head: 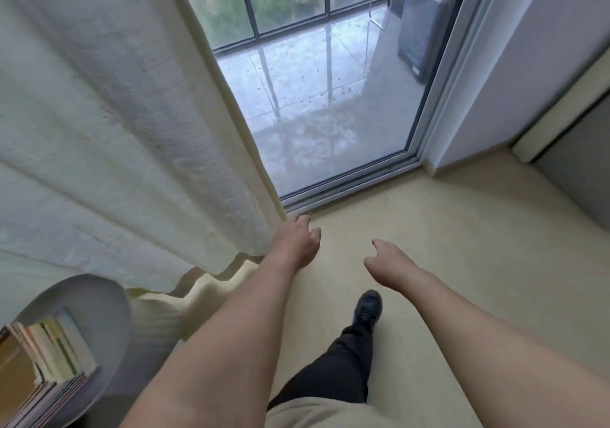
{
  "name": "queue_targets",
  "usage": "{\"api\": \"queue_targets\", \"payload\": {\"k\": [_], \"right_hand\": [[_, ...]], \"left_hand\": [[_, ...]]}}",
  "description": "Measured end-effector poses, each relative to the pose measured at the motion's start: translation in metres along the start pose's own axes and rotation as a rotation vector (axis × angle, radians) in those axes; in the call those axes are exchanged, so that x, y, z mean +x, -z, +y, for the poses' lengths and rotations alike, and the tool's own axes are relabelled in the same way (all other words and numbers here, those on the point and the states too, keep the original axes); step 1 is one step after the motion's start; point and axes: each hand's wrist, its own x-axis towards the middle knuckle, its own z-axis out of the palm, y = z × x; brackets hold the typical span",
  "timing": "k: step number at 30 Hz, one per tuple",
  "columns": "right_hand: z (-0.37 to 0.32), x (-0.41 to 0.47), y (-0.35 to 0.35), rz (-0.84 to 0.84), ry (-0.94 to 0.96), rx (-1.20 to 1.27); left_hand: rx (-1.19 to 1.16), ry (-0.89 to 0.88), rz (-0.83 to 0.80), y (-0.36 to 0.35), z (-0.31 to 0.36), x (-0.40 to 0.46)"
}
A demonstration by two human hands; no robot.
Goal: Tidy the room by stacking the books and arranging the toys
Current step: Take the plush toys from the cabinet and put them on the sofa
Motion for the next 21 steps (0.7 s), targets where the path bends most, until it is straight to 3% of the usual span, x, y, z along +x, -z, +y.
{"api": "queue_targets", "payload": {"k": [12, 21], "right_hand": [[0.062, 0.127, 0.194, 0.104, -0.117, 0.048], [0.208, 0.153, 0.313, 0.155, -0.223, 0.132]], "left_hand": [[0.008, -0.091, -0.050, 0.016, 0.181, 0.165], [0.126, -0.229, -0.133, -0.041, 0.367, 0.228]]}}
